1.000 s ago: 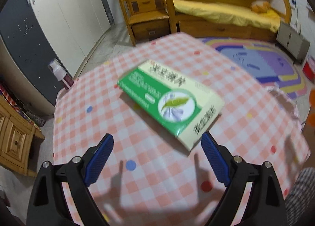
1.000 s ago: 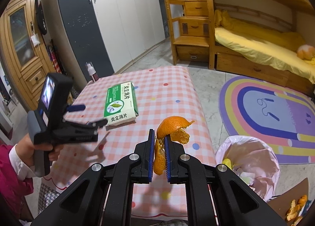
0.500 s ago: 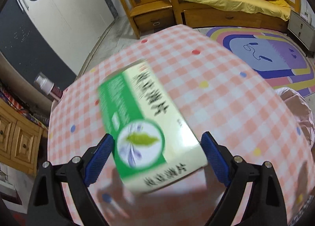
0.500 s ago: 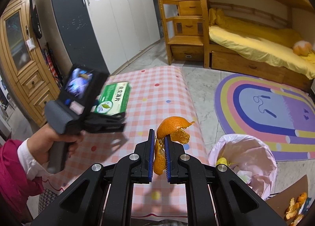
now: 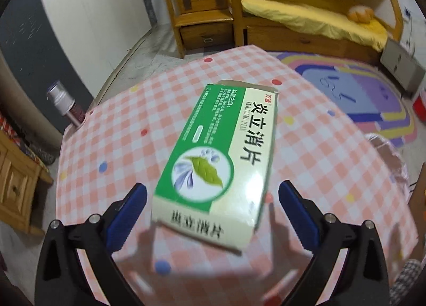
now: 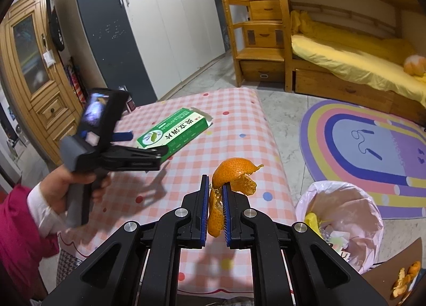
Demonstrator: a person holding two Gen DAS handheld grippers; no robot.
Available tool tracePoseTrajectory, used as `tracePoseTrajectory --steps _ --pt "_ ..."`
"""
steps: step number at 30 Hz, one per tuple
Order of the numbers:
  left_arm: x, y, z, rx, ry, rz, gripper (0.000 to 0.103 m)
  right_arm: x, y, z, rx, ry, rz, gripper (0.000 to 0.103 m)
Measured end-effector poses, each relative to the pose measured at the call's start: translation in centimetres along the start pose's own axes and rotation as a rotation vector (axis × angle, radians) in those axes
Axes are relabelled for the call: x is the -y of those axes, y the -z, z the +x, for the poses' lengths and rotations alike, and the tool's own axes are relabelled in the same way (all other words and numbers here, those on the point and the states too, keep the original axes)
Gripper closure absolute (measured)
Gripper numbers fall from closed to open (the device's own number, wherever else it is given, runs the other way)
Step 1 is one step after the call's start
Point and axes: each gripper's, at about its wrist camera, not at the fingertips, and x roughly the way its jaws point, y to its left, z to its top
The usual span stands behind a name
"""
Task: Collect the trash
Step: 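Grasp the green medicine box with the left tool while the right tool holds the peel, then carry both items over the pink bin and open both tools to drop them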
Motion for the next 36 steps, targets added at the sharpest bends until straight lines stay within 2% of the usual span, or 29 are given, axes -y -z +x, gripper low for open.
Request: tracePoseTrajectory --steps 3,5,12,15,19,22,25,29,32,36 --pt "-1.0 -0.3 1.6 -0.021 0.044 -0.017 0.007 0.4 0.1 0.1 -0.007 0.01 0.004 0.093" --pt "-1.4 0.0 2.2 -0.031 0.118 -0.042 0.013 0.7 0.2 0.3 -0.015 0.017 0.009 0.093" --pt "0.2 1.9 0.4 0.015 0.118 0.004 0.017 0.2 0.1 0.7 -0.023 0.013 0.001 0.093" --pt "1.6 3.3 -1.9 0.057 0.078 0.033 0.018 -0.1 0.2 0.0 -0.013 0.018 -0.009 0.093" --pt "3.6 4.7 -7.5 0.162 0.063 0.037 0.018 -0.1 0.5 -1.5 0.008 0.031 -0.014 0.093" --pt "4.9 5.0 -11.1 0.224 0.097 0.025 0.018 0.5 1.0 -2.7 0.021 0.051 -0.003 0.093" --pt "6.9 5.0 -13.8 0.249 0.135 0.022 0.018 2.1 1.7 -4.3 0.036 0.087 0.022 0.093" --pt "10.5 5.2 -15.4 0.257 0.202 0.04 0.017 5.5 2.9 -6.4 0.041 0.161 0.077 0.093" --pt "14.2 4.9 -15.5 0.248 0.235 0.088 0.017 8.6 4.0 -6.9 0.022 0.226 0.112 0.093" --pt "19.1 4.5 -14.2 0.212 0.278 0.146 0.017 12.1 5.1 -5.7 -0.025 0.263 0.165 0.093"
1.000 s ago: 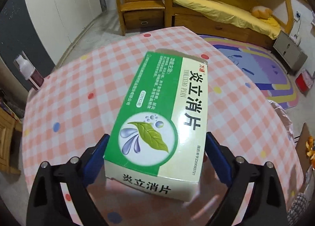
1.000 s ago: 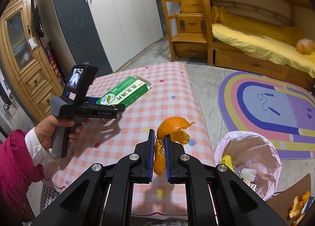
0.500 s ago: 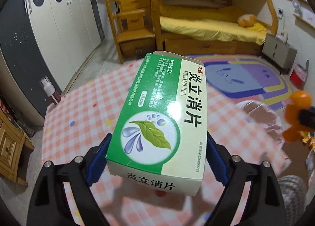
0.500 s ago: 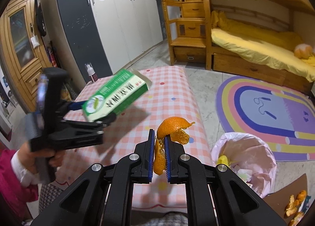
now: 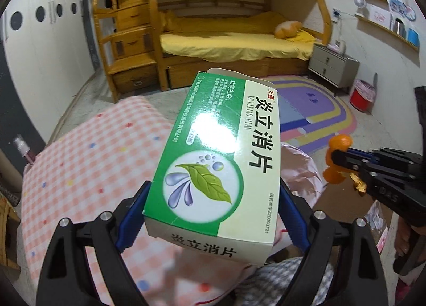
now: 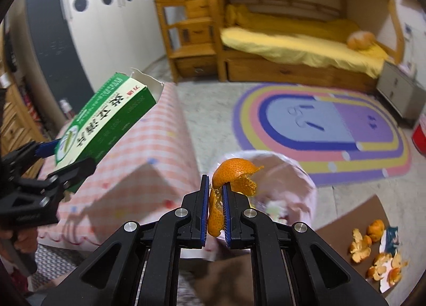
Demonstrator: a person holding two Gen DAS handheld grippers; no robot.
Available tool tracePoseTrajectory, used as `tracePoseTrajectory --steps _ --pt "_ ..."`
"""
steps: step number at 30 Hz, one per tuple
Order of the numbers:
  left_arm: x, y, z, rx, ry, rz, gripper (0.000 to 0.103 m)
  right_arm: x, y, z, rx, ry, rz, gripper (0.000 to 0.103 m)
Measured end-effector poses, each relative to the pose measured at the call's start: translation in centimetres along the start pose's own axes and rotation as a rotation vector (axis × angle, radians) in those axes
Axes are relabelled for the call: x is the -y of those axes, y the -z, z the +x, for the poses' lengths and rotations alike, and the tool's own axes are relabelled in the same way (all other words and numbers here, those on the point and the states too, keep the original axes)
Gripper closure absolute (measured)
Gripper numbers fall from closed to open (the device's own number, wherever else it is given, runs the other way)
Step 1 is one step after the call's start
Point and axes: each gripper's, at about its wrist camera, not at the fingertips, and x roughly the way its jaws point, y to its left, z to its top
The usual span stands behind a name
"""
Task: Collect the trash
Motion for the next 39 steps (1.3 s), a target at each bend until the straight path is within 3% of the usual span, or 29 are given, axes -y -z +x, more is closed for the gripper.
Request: tracePoseTrajectory --steps 7,9,10,11,19,25,31,39 --pt "2.8 -1.0 4.0 -0.036 0.019 0.041 0.017 3.4 0.6 5.6 -0.102 -0.001 0.041 0.09" --pt "3.2 -1.2 5.2 -0.05 0.019 0.05 0.017 4.1 0.9 6.9 -0.129 -0.006 0.052 0.075" --pt "3.2 -1.2 5.6 -0.057 0.022 0.052 0.017 4.5 1.0 7.2 -0.133 -0.002 0.058 0.059" --pt "3.4 -1.3 6.2 -0.067 0.026 0.057 0.017 4.9 1.0 7.4 -0.128 0.002 0.068 0.055" --pt "5.4 -2.0 10.5 -0.13 0.062 0.082 0.016 9.0 1.1 6.1 -0.102 -0.022 0.18 0.052" --pt "7.9 -2.9 13.2 -0.172 0.104 0.153 0.014 11.3 0.6 1.9 0.0 -0.015 0.283 0.05" --pt "8.5 -3.3 12.9 -0.153 0.105 0.145 0.012 11.1 0.7 -1.2 0.064 -0.006 0.285 0.046" --pt "5.2 -2.6 7.1 -0.094 0.025 0.092 0.012 8.2 0.7 -3.8 0.068 -0.044 0.256 0.038"
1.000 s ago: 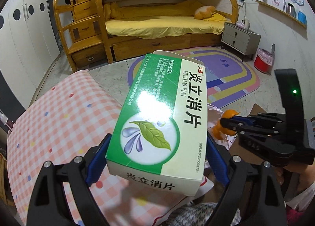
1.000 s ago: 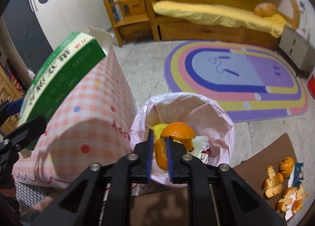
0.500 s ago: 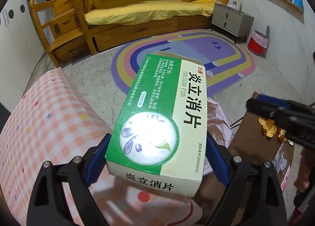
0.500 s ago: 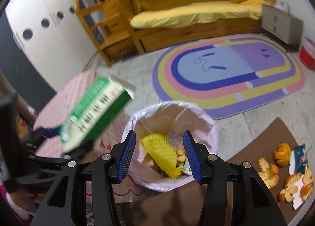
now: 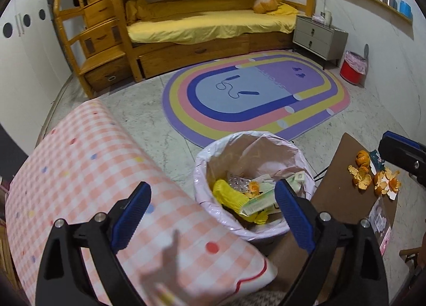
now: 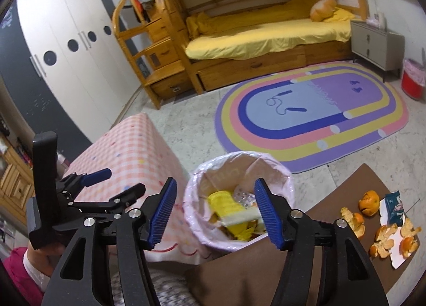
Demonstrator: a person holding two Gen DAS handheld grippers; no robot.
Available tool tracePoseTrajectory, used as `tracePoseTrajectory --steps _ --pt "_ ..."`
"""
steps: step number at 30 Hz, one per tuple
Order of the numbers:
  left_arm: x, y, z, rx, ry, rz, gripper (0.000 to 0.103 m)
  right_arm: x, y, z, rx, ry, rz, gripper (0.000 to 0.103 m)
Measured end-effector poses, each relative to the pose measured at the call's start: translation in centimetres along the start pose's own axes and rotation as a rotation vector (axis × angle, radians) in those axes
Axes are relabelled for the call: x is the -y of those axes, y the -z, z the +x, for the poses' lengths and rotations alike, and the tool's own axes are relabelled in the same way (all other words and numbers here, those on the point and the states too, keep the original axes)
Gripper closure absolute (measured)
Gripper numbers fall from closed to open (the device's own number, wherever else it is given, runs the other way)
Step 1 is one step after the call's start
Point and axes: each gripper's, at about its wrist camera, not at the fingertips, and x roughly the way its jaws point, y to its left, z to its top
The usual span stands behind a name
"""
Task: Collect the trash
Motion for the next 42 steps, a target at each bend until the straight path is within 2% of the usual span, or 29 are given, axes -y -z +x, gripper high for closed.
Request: tracePoseTrajectory --steps 3,5,8,12,17,27,35,42 --pt "-1.6 1.0 -2.6 0.012 -0.039 -0.029 0.01 -2.1 0.3 -1.1 0.001 -0.02 -0.039 0.027" --pt "-2.6 1.7 -4.4 0.026 -0.062 -0.049 0.009 -3.4 0.5 -1.9 0.004 -0.022 -0.058 0.015" --pt "-4.2 2.8 -7.2 0.039 -0.102 -0.079 0.007 -5.5 1.0 -3.3 0.008 -0.024 -0.078 0.012" --pt "-6.3 4.7 -10.5 0.025 -0.174 -0.126 0.007 -8.0 1.6 -4.6 -0.003 -0.017 -0.11 0.01" --pt "-8.7 7.0 -14.2 0.005 -0.249 -0.205 0.007 -12.1 2.4 -6.5 -0.004 -0.004 -0.212 0.009" --pt "-12.4 11.8 -20.6 0.01 -0.355 -0.348 0.007 -18.5 3.9 -8.6 -0.028 -0.077 -0.338 0.009" --pt "-14.8 15.2 -24.6 0.007 -0.439 -0.425 0.007 -22.5 5.4 -9.5 -0.035 -0.121 -0.432 0.009" --pt "-16.1 17.5 -26.2 -0.014 -0.482 -0.48 0.007 -24.3 6.2 -9.5 -0.044 -0.149 -0.471 0.009"
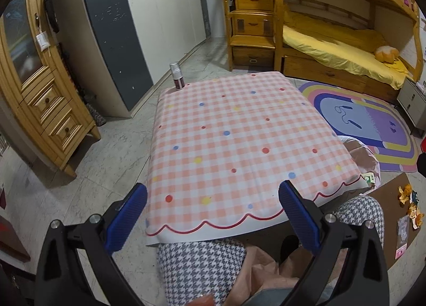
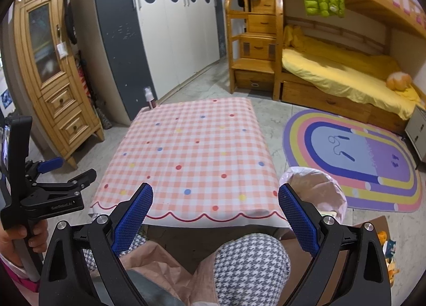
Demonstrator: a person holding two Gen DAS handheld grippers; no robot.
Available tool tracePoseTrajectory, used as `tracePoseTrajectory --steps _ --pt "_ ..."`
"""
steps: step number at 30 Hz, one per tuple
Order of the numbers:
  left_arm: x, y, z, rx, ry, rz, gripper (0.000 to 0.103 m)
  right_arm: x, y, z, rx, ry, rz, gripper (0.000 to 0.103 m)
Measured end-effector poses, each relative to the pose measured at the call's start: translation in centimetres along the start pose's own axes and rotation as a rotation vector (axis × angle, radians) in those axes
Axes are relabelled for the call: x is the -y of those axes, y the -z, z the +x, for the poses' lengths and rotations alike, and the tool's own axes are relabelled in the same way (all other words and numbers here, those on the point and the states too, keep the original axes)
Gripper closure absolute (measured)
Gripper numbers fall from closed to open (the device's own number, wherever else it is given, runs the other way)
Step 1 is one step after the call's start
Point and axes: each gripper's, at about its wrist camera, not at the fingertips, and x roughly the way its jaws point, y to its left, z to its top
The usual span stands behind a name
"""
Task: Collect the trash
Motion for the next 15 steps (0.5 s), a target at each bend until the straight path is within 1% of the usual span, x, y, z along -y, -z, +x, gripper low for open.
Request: tracePoseTrajectory --steps 6,15 --pt "-0.7 0.29 -0.18 0.001 -0.007 -0.016 0.007 -0.75 0.1 0.04 -0.003 -0.007 -0.015 0.009" --pt "-0.53 0.27 0.04 -0.005 -0.006 -0.015 0.007 -0.51 0.25 0.45 -0.018 -0.005 -0.008 0.009"
